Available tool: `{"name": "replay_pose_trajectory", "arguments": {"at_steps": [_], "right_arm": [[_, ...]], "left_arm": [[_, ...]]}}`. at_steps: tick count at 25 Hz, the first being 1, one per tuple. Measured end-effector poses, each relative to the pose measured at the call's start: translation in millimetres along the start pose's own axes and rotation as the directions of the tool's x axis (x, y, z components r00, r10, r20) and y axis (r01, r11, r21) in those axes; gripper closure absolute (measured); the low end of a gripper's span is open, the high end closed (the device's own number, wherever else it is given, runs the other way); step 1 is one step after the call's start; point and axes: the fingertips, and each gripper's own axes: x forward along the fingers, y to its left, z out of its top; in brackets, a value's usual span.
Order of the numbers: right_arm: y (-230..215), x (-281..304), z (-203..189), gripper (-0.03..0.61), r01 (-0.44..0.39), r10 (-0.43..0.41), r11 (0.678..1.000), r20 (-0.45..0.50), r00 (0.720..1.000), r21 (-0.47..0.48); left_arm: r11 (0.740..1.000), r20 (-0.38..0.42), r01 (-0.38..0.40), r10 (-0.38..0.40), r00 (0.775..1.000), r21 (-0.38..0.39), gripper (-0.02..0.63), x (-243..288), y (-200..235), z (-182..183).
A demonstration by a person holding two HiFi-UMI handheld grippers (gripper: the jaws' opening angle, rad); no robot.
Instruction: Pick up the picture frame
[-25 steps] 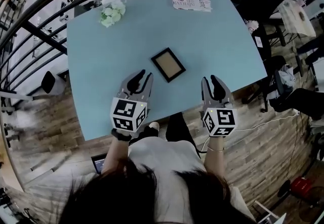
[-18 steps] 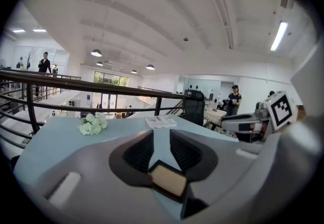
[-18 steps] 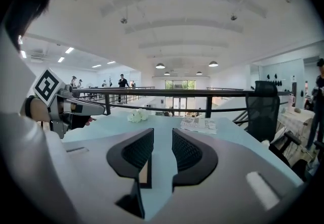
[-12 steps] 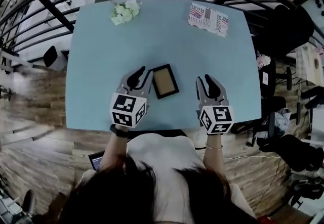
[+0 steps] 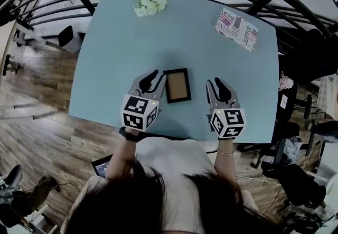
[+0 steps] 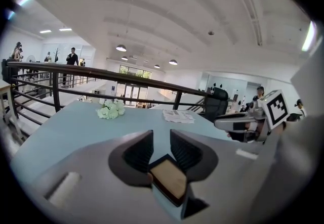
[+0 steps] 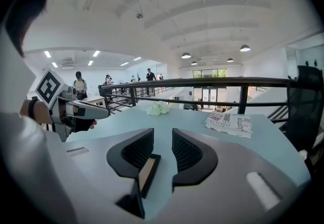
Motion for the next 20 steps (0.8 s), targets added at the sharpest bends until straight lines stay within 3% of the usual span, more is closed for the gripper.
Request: {"name": "replay_pose_trajectory", "arguments": {"at_steps": [12, 20], "right_arm": [[9.6, 29.4, -22.6, 0.489, -0.045, 0.048, 0.999, -0.082, 0.995, 0.029], [19.3, 51.3, -56.6, 0.489, -0.098, 0.108, 0.993, -0.185, 0.977, 0.058]], "left_arm": [[0.997, -0.119, 0.019, -0.027, 0.992, -0.071, 0.508, 19.9, 9.3, -39.3], [0.988, -0.207, 0.019, -0.051, 0.977, -0.156, 0.508, 32.4, 15.2, -75.8]]}}
